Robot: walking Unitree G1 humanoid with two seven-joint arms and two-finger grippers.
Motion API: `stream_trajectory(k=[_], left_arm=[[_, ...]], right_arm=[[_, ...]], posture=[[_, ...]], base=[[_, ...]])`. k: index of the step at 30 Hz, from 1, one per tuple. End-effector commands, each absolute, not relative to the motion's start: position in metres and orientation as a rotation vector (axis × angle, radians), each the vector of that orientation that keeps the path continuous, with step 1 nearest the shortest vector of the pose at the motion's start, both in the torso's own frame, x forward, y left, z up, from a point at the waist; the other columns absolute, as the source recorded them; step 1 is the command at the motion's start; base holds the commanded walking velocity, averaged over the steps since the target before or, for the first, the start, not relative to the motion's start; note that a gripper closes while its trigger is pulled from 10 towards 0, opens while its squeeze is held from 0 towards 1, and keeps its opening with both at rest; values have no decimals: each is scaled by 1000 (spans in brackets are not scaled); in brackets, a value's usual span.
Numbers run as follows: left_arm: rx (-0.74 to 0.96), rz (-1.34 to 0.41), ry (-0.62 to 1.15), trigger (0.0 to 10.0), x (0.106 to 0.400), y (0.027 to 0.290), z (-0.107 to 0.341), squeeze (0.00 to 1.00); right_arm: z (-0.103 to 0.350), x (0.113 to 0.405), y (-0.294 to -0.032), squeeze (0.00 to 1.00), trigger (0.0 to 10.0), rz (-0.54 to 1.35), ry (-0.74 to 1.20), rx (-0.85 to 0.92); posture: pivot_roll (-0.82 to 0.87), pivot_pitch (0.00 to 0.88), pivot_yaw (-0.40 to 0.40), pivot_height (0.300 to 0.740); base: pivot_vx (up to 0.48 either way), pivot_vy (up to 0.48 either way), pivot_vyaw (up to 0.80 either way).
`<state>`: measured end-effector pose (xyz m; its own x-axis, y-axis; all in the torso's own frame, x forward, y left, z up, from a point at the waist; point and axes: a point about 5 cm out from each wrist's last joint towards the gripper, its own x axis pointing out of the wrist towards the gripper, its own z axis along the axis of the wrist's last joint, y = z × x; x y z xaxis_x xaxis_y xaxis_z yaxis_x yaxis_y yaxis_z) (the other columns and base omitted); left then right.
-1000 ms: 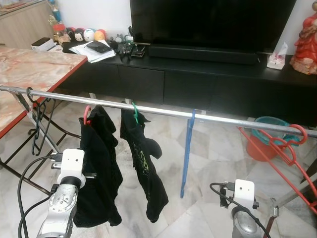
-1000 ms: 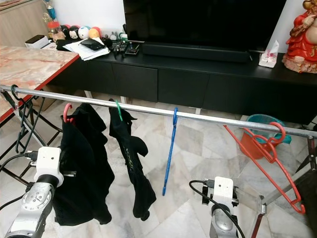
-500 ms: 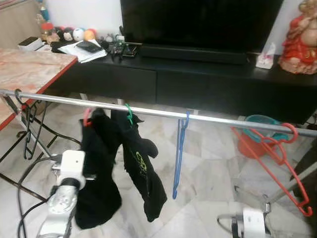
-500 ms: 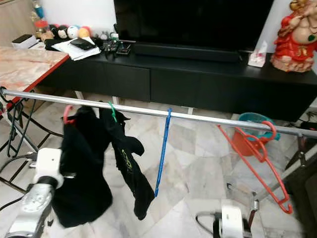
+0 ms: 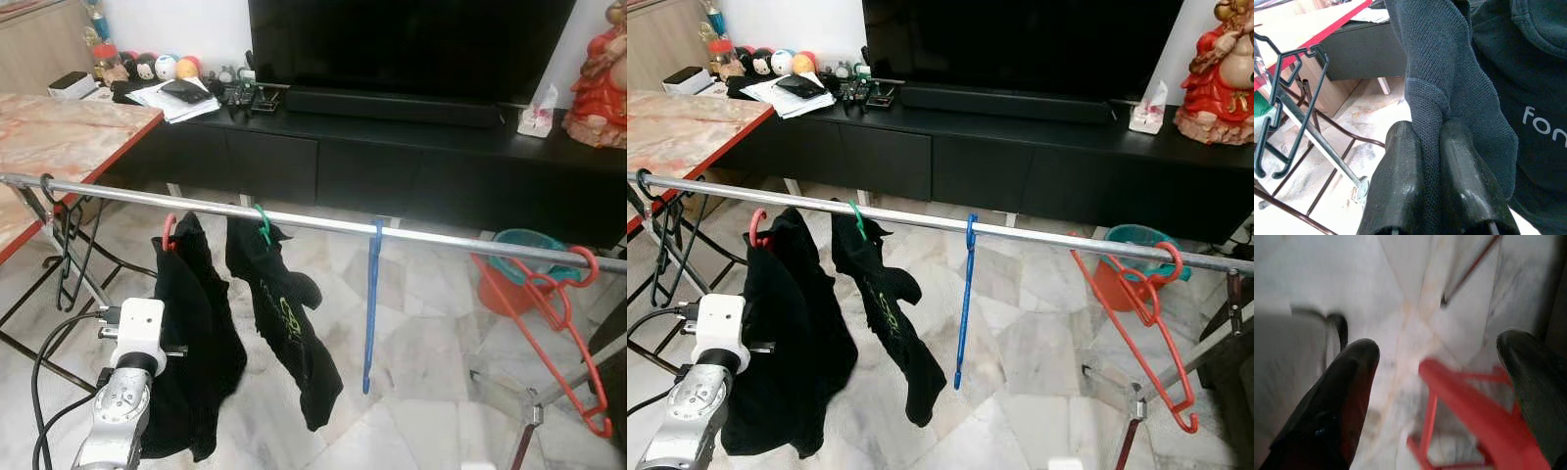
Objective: Hang hanger
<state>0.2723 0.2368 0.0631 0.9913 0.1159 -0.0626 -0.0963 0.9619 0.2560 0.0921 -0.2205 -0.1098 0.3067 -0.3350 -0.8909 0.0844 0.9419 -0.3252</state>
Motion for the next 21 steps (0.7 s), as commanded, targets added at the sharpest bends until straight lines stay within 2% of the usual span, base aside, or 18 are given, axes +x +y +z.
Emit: stream_trajectory(k=[1,7,13,21], left_arm=[[269,112,30,10000,276,238,73,0],[261,112,34,10000,275,237,72,0],[254,112,47,10000,275,240,71,0],[245,116,58,10000,274,239,69,0]], right_arm=[[-113,79,-220,0,10000,-313,1286,-206],[-115,80,-210,0,10000,-304,1280,-162],[-111,100,-207,0,10000,-401,1172,78],[-111,103,-204,0,10000,-374,1159,34]], posture=[[-151,0,21,740],[-142,0,21,740],[-136,0,28,740],[-132,0,28,740]], base=[[0,0,0],[0,0,0],[0,0,0],[0,0,0]])
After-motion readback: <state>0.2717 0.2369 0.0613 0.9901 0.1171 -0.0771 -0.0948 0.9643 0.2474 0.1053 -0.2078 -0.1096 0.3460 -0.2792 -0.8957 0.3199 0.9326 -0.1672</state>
